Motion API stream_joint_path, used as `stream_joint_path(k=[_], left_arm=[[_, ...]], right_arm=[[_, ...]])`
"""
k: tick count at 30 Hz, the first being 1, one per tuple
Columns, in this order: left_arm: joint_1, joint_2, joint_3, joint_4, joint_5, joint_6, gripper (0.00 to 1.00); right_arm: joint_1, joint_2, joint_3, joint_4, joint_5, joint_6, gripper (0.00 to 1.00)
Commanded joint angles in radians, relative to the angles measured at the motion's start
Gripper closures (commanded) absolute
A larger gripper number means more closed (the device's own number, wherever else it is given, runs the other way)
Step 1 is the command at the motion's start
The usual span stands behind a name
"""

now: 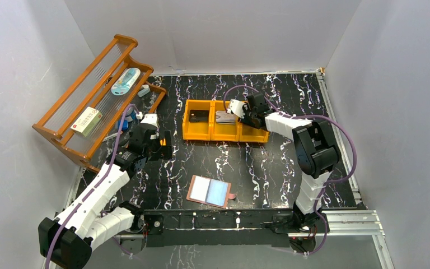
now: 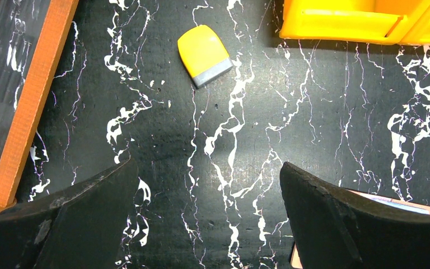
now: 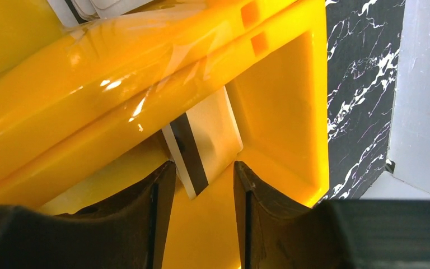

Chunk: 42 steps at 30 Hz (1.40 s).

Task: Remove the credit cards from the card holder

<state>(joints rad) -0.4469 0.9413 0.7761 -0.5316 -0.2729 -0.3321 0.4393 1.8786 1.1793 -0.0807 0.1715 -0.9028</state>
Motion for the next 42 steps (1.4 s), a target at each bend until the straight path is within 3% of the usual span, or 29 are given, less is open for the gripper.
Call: stream_joint_path(k=[1, 7, 11, 14, 17, 20, 26, 31, 34, 42], left_arm=[[0.007, 0.0, 0.012, -0.005, -0.008, 0.013, 0.02], [0.007, 0.004, 0.013, -0.006, -0.009, 0.013, 0.02], [0.007, 0.003, 0.014, -0.006, -0.016, 0.013, 0.02], [0.006, 0.004, 0.015, -0.01, -0.025, 0.012, 0.02], [0.007, 0.001, 0.018, -0.015, -0.035, 0.007, 0.02], [0.007, -0.007, 0.02, -0.017, -0.048, 0.0, 0.02], [0.007, -0.023, 0.024, -0.039, -0.113, -0.027, 0.02], [0.007, -0.034, 0.029, -0.057, -0.158, -0.046, 0.02], [0.007, -0.042, 0.031, -0.065, -0.176, -0.054, 0.02], [0.007, -0.046, 0.03, -0.073, -0.172, -0.059, 0.01]], right_arm=[[0.007, -0.087, -0.011, -0.006, -0.036, 0.048, 0.48], [0.007, -0.191, -0.031, 0.013, -0.075, 0.125, 0.46], [0.007, -0.307, -0.019, 0.0, -0.18, 0.343, 0.41], [0.007, -0.397, -0.023, 0.005, -0.275, 0.72, 0.33], [0.008, -0.444, -0.022, -0.075, -0.344, 1.164, 0.33], [0.055, -0.463, -0.068, -0.165, -0.415, 1.45, 0.31], [0.482, -0.553, -0.196, -0.303, 0.086, 1.809, 0.22], [0.772, -0.525, -0.226, -0.432, 0.325, 2.057, 0.17], [0.858, -0.466, -0.188, -0.528, 0.396, 2.152, 0.1], [0.906, -0.331, -0.122, -0.536, 0.365, 2.167, 0.09]])
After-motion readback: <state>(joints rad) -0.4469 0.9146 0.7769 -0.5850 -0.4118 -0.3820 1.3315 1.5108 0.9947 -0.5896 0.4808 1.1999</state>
